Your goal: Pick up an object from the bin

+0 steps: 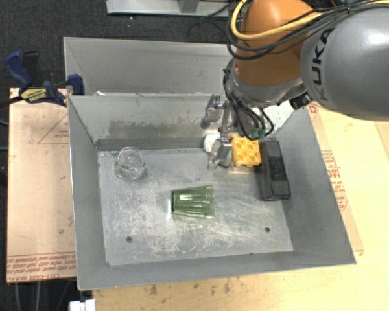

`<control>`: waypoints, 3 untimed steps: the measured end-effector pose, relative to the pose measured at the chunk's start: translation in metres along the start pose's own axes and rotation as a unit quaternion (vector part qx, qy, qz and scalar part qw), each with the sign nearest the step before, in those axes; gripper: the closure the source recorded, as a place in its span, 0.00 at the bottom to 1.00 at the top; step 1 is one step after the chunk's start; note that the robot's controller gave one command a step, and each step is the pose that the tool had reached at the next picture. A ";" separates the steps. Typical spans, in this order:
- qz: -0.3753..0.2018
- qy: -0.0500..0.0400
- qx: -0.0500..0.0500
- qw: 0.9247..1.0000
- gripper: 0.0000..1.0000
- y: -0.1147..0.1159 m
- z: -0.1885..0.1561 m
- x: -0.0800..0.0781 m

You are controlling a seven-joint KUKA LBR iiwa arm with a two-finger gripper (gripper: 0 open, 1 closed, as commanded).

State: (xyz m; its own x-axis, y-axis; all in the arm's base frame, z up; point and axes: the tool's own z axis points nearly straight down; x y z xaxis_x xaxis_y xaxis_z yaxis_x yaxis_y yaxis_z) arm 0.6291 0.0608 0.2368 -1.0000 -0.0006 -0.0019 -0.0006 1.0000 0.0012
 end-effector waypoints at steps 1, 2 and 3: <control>-0.052 -0.001 0.000 0.999 0.00 0.002 0.051 0.024; -0.109 -0.001 0.000 0.994 0.00 -0.011 0.139 0.085; -0.106 -0.003 0.002 0.994 0.00 -0.007 0.150 0.090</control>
Offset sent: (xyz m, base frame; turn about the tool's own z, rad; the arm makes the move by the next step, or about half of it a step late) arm -0.1059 -0.0165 -0.1668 -0.2516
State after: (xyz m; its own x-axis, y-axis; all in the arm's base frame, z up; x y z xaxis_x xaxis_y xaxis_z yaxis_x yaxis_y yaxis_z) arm 0.5395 0.0542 0.0863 -0.9776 -0.2105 -0.0078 -0.2105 0.9776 -0.0029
